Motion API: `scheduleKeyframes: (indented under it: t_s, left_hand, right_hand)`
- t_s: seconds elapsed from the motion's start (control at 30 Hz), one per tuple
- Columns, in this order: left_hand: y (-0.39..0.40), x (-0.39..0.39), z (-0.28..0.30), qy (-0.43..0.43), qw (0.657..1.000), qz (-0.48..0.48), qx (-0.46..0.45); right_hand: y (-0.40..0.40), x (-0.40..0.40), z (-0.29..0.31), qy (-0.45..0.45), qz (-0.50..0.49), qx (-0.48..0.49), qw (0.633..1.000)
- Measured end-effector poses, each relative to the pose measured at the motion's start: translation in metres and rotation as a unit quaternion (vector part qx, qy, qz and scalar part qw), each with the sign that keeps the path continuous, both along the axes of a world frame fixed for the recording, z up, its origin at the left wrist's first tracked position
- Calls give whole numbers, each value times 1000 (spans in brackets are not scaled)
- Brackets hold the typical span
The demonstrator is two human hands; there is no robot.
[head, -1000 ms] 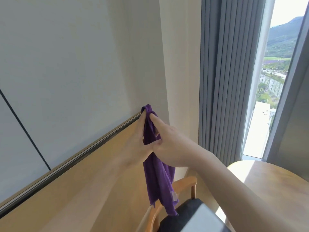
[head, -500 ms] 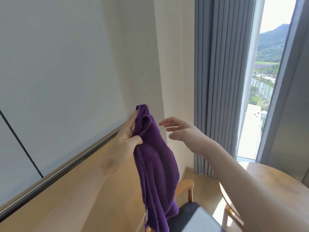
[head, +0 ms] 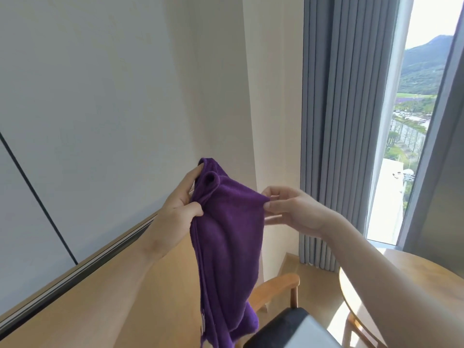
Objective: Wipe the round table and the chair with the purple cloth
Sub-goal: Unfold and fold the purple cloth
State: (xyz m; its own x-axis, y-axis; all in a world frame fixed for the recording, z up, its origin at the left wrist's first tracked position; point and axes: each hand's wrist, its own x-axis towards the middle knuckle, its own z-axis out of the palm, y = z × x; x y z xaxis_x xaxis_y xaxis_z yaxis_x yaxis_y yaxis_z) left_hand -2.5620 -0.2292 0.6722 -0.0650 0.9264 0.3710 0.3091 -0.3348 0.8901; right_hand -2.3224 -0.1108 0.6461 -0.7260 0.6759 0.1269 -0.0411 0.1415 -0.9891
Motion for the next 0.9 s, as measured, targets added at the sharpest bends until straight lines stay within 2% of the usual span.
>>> scheduleKeyframes:
  t_s: [0.07,0.2,0.3,0.37,0.43,0.5,0.57,0.63,0.77,0.83,0.9]
  left_hand:
    - [0,-7,-4,17,1000,6,-10]
    - [5,-15,-14,35,999,13,-3]
    - [7,-12,-13,-19,999,38,4]
    - [14,-7,-13,-105,990,93,-14]
    - [25,0,-21,-236,962,118,-69]
    - [30,15,-41,-329,923,81,-183]
    - [27,34,-69,-370,879,47,-298]
    - [16,50,-90,-376,863,-30,-337]
    - [1,66,-102,-368,882,-114,-271]
    - [-2,70,-98,-354,894,-104,-253]
    - [-3,72,-91,-367,896,-91,-233]
  right_hand:
    - [-1,6,15,53,-44,17,997]
    - [-9,-5,44,93,-130,96,983]
    - [-17,-20,58,142,-187,98,967]
    - [-18,-26,65,179,-228,61,955]
    - [-14,-31,70,204,-260,14,944]
    - [-10,-33,72,209,-276,-24,938]
    - [-8,-34,68,183,-293,-36,938]
    - [-9,-32,59,142,-317,-39,937]
    - [-9,-17,43,132,-341,-72,928]
    - [-10,-1,38,164,-329,-99,925]
    - [-18,13,22,185,-275,-149,932]
